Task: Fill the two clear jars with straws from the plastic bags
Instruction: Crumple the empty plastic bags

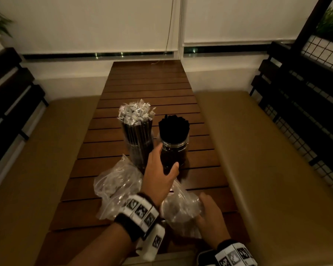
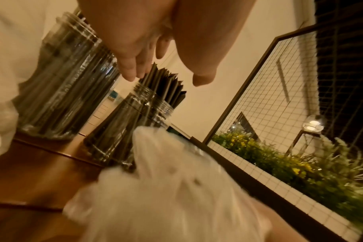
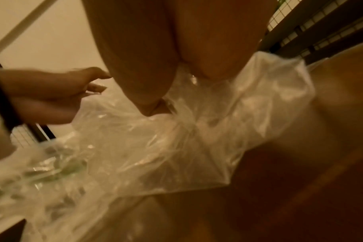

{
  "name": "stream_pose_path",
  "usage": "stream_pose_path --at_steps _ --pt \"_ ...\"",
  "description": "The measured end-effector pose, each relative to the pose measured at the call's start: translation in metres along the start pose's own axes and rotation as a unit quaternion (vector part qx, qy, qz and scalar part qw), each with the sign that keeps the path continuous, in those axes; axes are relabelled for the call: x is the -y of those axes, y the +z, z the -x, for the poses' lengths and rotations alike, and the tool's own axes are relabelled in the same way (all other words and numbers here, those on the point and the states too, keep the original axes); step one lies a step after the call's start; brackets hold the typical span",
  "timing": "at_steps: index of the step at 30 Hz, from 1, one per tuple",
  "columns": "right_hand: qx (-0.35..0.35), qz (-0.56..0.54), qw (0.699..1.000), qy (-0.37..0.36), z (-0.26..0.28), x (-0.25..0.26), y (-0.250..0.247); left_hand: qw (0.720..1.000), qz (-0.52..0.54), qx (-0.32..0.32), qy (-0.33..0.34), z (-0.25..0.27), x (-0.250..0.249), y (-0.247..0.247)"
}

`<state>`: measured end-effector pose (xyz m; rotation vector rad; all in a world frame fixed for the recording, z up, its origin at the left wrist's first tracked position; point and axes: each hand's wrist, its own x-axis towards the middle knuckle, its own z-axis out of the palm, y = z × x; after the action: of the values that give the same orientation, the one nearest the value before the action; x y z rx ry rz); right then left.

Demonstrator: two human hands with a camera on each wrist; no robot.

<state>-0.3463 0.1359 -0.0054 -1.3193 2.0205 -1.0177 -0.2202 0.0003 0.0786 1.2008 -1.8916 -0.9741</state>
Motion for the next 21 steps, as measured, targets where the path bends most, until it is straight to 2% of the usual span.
stream_pose_path --at_steps 2,4,6,8,10,12,13,15,17,18,19,21 --pt "-0.020 -0.064 0.998 -0.019 0.000 0.018 -0.007 0.999 0.013 0.048 0.016 0.025 0.001 -0.004" --pt "-0.037 -0.110 0.992 -0.039 0.001 0.037 -0.011 0.989 0.030 0.142 0.024 0.051 0.002 -0.004" --pt "-0.047 -0.174 0.982 -0.051 0.003 0.058 -0.015 0.968 0.122 0.218 -0.006 0.071 0.005 0.004" --pt "-0.047 -0.236 0.968 -0.065 0.005 0.079 -0.020 0.949 0.214 0.214 -0.092 0.082 0.008 0.012" --pt "-0.041 -0.285 0.955 -0.073 0.008 0.095 -0.023 0.920 0.289 0.226 -0.137 0.085 0.004 0.003" --pt "-0.019 -0.304 0.949 -0.084 0.013 0.108 -0.021 0.904 0.347 0.195 -0.158 0.082 -0.003 -0.001" --pt "-0.016 -0.283 0.953 -0.104 0.016 0.112 -0.018 0.884 0.383 0.200 -0.180 0.083 -0.009 -0.008" --pt "-0.046 -0.153 0.975 -0.157 0.021 0.120 -0.010 0.853 0.416 0.212 -0.232 0.087 -0.008 -0.015" --pt "-0.081 0.005 0.971 -0.227 0.022 0.124 -0.002 0.829 0.423 0.202 -0.305 0.082 -0.003 -0.019" --pt "-0.086 0.042 0.964 -0.247 0.022 0.124 0.001 0.809 0.440 0.205 -0.331 0.082 0.003 -0.019" --pt "-0.081 0.046 0.963 -0.254 0.022 0.123 0.003 0.786 0.464 0.198 -0.358 0.080 0.006 -0.022" --pt "-0.032 -0.007 0.968 -0.247 0.023 0.117 0.004 0.760 0.483 0.204 -0.384 0.083 0.004 -0.026"
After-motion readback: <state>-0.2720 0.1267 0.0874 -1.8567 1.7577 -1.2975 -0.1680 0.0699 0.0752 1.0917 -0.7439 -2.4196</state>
